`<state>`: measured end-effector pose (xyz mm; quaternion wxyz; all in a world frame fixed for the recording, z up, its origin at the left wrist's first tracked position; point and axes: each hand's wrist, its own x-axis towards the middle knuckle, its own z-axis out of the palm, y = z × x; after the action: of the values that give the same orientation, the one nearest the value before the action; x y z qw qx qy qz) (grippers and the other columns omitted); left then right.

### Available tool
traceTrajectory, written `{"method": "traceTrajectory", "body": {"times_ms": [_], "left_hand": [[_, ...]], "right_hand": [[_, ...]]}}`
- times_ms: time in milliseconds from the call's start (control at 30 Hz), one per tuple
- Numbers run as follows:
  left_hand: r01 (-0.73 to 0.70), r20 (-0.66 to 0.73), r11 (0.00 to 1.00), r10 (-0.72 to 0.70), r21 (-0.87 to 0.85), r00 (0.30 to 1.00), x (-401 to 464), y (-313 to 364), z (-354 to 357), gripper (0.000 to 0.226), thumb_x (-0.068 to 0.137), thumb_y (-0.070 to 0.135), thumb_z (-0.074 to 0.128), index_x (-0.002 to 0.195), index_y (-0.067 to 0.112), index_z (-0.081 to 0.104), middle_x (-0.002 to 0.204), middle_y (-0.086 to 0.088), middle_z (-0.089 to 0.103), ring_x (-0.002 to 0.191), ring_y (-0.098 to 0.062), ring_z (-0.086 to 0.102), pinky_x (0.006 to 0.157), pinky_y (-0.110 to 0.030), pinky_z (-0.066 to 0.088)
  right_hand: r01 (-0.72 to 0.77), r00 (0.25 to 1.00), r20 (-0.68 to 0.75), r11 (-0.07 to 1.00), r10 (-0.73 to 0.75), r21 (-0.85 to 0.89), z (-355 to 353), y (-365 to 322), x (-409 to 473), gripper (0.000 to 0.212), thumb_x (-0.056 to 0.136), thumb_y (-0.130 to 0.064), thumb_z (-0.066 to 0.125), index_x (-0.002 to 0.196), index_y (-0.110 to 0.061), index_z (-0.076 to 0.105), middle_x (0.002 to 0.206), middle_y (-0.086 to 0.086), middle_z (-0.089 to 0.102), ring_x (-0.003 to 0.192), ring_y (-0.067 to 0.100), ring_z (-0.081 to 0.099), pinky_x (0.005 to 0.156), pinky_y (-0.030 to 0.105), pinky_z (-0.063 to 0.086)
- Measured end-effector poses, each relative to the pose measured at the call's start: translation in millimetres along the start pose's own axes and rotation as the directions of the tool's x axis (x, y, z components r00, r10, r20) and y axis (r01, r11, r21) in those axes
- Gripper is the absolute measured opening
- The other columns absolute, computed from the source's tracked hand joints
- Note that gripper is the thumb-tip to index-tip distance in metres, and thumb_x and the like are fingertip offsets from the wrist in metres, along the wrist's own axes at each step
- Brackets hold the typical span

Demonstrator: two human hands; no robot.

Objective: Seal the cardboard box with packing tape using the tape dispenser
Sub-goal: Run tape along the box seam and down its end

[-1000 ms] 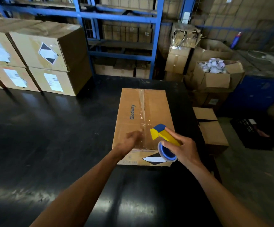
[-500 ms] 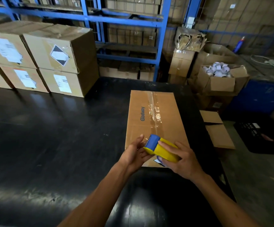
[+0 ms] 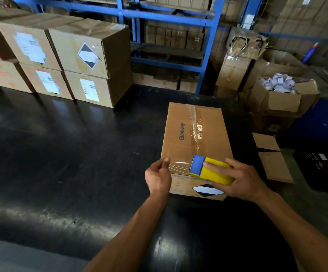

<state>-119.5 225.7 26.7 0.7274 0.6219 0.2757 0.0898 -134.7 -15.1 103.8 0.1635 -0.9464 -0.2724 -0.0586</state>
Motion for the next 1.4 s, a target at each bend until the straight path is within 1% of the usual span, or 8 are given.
{"method": "traceTrajectory", "body": {"times_ms": [200,533,700,967,1100,1200,1300,1400], "left_hand": [[-0.068,-0.182,0.990,0.090,0.122,0.979,-8,-33,2,0.018,0.090,0.029,0.071,0.101,0.016,0.078,0.109,-0.001,0.067,0.098,-0.015,0.064,0.087,-0.026,0.049],[-0.069,-0.265,0.989,0.102,0.131,0.959,3,-48,6,0.013,0.091,0.023,0.070,0.099,0.020,0.080,0.097,0.002,0.076,0.089,-0.016,0.070,0.080,-0.027,0.053],[-0.093,-0.233,0.985,0.126,0.147,0.964,7,-54,-1,0.014,0.089,0.024,0.073,0.101,0.023,0.079,0.095,0.005,0.077,0.088,-0.009,0.071,0.075,-0.017,0.050],[-0.137,-0.020,0.986,0.139,0.095,0.990,19,-60,-25,0.029,0.082,0.025,0.081,0.109,0.016,0.077,0.105,0.004,0.076,0.092,0.007,0.068,0.080,-0.007,0.049],[0.001,0.274,0.999,-0.015,0.051,0.962,50,-50,-53,0.077,0.077,0.012,0.082,0.144,0.002,0.044,0.107,-0.006,0.076,0.098,-0.004,0.068,0.083,-0.014,0.053],[-0.258,0.320,0.908,0.149,0.332,0.936,74,-44,-75,0.070,0.080,0.006,0.079,0.142,0.008,0.049,0.114,-0.010,0.073,0.103,-0.013,0.069,0.098,-0.035,0.053],[-0.823,0.553,0.347,0.615,0.449,0.561,76,-31,-69,0.060,0.085,0.012,0.068,0.142,0.010,0.051,0.138,-0.013,0.058,0.128,-0.024,0.054,0.110,-0.044,0.042],[-0.970,0.861,-0.145,0.499,0.194,0.098,73,-30,-41,0.059,0.098,0.024,0.059,0.151,0.009,0.036,0.157,-0.009,0.037,0.147,-0.024,0.031,0.122,-0.046,0.020]], "right_hand": [[-0.017,0.996,0.079,0.988,0.030,-0.152,21,-16,10,0.056,0.069,-0.060,0.055,0.123,-0.047,0.061,0.079,-0.001,0.051,0.056,0.021,0.055,0.052,0.020,0.041],[-0.029,0.951,0.287,0.956,0.116,-0.291,41,-25,34,0.061,0.069,-0.049,0.075,0.127,-0.046,0.058,0.116,0.015,0.064,0.091,0.036,0.066,0.078,0.040,0.054],[-0.041,0.946,0.296,0.955,0.132,-0.294,45,-23,35,0.064,0.063,-0.049,0.078,0.125,-0.048,0.059,0.101,0.011,0.065,0.081,0.033,0.066,0.068,0.036,0.055],[-0.083,0.952,0.261,0.956,0.160,-0.283,49,-22,35,0.063,0.067,-0.051,0.075,0.126,-0.051,0.055,0.111,0.010,0.065,0.095,0.032,0.066,0.077,0.042,0.056],[-0.091,0.960,0.247,0.980,0.134,-0.179,59,-15,35,0.062,0.063,-0.049,0.067,0.123,-0.051,0.056,0.095,0.009,0.060,0.078,0.035,0.066,0.063,0.044,0.057],[-0.060,0.956,0.265,0.965,0.129,-0.256,57,-15,37,0.065,0.061,-0.049,0.075,0.123,-0.050,0.058,0.092,0.006,0.061,0.072,0.030,0.065,0.060,0.037,0.056],[-0.035,0.956,0.269,0.955,0.118,-0.296,53,-18,37,0.067,0.060,-0.053,0.078,0.123,-0.048,0.059,0.087,0.000,0.059,0.066,0.025,0.063,0.054,0.030,0.050],[-0.058,0.958,0.253,0.954,0.137,-0.296,53,-18,38,0.070,0.054,-0.053,0.083,0.120,-0.049,0.061,0.090,0.000,0.062,0.067,0.025,0.065,0.055,0.031,0.053]]}}
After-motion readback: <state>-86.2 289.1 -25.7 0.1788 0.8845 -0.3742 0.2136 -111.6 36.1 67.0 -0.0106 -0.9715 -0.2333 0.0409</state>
